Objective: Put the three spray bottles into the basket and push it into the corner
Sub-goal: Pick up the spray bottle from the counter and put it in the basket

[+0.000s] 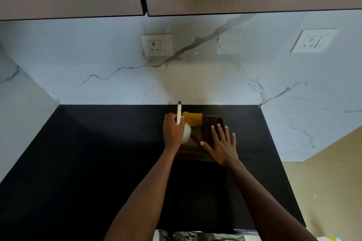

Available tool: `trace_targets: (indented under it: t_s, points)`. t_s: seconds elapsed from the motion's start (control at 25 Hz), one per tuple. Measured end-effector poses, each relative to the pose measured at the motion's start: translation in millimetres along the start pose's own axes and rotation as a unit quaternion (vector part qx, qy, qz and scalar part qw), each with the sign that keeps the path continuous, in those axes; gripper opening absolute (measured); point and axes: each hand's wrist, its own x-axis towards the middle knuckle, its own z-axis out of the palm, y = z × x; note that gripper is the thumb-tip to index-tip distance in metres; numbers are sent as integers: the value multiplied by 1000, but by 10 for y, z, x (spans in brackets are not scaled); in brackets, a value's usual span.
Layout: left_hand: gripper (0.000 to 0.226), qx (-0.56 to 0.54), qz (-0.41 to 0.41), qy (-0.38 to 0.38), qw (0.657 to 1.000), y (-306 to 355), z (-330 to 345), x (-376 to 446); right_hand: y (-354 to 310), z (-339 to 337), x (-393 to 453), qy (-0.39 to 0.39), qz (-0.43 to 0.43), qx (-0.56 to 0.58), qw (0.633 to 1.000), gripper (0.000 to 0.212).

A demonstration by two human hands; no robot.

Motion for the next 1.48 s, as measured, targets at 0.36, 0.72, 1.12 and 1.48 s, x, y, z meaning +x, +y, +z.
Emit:
trace_targets:
  t_s: [0.36,0.72,1.12,1.48]
  points:
    - [32,25,2,-17,1000,-10,24,63,40,27,-12,17,-15,0,1000,88]
    - [57,150,-35,-122,980,-280,-135,-114,250,127,-213,57,-37,45,997,106]
    - [61,160,-113,-117,974,-84,93,-4,390,62,-169,10,-95,-42,995,95]
    - [72,140,-107,-96,980,-220,63,-403,416,-6,-188,-8,-93,-21,995,94]
